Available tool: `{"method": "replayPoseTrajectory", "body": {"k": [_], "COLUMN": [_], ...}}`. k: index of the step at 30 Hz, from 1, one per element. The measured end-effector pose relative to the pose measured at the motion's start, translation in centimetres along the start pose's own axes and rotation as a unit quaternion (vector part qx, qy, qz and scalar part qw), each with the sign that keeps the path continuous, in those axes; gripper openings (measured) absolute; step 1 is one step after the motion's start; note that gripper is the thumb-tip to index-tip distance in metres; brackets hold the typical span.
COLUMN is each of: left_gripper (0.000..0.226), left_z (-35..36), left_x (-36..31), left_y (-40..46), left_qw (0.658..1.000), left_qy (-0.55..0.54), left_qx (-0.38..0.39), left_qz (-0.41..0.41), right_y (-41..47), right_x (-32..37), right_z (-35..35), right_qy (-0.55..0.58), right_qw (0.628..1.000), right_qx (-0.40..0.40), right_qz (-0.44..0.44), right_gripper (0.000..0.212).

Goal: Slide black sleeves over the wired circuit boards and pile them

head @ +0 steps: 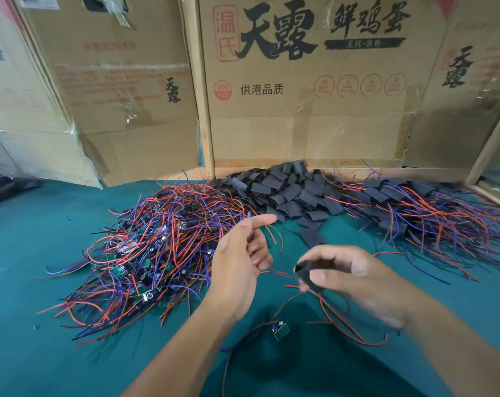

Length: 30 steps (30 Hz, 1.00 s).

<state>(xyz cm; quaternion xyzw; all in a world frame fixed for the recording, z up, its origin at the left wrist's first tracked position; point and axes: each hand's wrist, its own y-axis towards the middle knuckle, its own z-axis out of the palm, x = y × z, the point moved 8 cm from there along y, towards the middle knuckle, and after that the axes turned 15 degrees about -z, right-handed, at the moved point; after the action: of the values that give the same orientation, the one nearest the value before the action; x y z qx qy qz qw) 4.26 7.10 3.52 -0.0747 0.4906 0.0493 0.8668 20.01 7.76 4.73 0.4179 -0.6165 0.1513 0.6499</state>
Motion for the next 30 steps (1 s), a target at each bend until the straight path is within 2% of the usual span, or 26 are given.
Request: {"method": "replayPoseTrajectory", "body": {"k": [3, 5, 8, 11, 13, 16, 19, 23, 28, 30], "left_gripper": [0.038, 0.035, 0.025, 0.024, 0.027, 0.028, 0.028, 0.022, 0.012, 0.012], "left_z": [1.0, 1.5, 2.0, 2.6, 3.0, 3.4, 3.7, 3.8, 3.7, 3.5], "left_x": [-0.2, -0.3, -0.2, 0.2, 0.5, 0.8, 1.0, 0.8, 0.6, 0.7], "left_y": [-0.6, -0.9, -1.2, -1.5, -1.9, -2.2, -2.4, -2.7, -2.8, -2.7], "left_qw": [0.995, 0.989, 0.980, 0.968, 0.953, 0.935, 0.931, 0.935, 0.947, 0.954], "left_qy": [0.087, 0.129, 0.171, 0.221, 0.269, 0.321, 0.329, 0.317, 0.284, 0.267], "left_qx": [0.011, 0.016, 0.033, 0.056, 0.068, 0.071, 0.082, 0.083, 0.086, 0.092], "left_qz": [0.055, 0.077, 0.094, 0.104, 0.121, 0.133, 0.133, 0.135, 0.120, 0.102], "right_y": [0.1, 0.2, 0.6, 1.0, 1.1, 0.9, 0.7, 1.0, 1.1, 1.3], "right_x": [0.6, 1.1, 1.5, 1.8, 1.7, 1.5, 1.2, 1.4, 1.2, 1.3], "right_z": [-2.5, -3.2, -3.0, -2.5, -2.5, -2.4, -2.1, -1.7, -1.9, -1.7], "right_qy": [-0.029, -0.020, 0.105, 0.197, 0.194, 0.168, 0.154, 0.142, 0.067, 0.038], "right_qw": [0.994, 0.989, 0.969, 0.936, 0.926, 0.920, 0.922, 0.933, 0.957, 0.965], "right_qx": [-0.099, -0.138, -0.199, -0.266, -0.302, -0.340, -0.345, -0.311, -0.255, -0.220], "right_qz": [-0.020, -0.051, -0.101, -0.120, -0.118, -0.099, -0.089, -0.113, -0.123, -0.136], "right_gripper": [0.022, 0.028, 0.036, 0.025, 0.020, 0.023, 0.030, 0.040, 0.026, 0.028]}}
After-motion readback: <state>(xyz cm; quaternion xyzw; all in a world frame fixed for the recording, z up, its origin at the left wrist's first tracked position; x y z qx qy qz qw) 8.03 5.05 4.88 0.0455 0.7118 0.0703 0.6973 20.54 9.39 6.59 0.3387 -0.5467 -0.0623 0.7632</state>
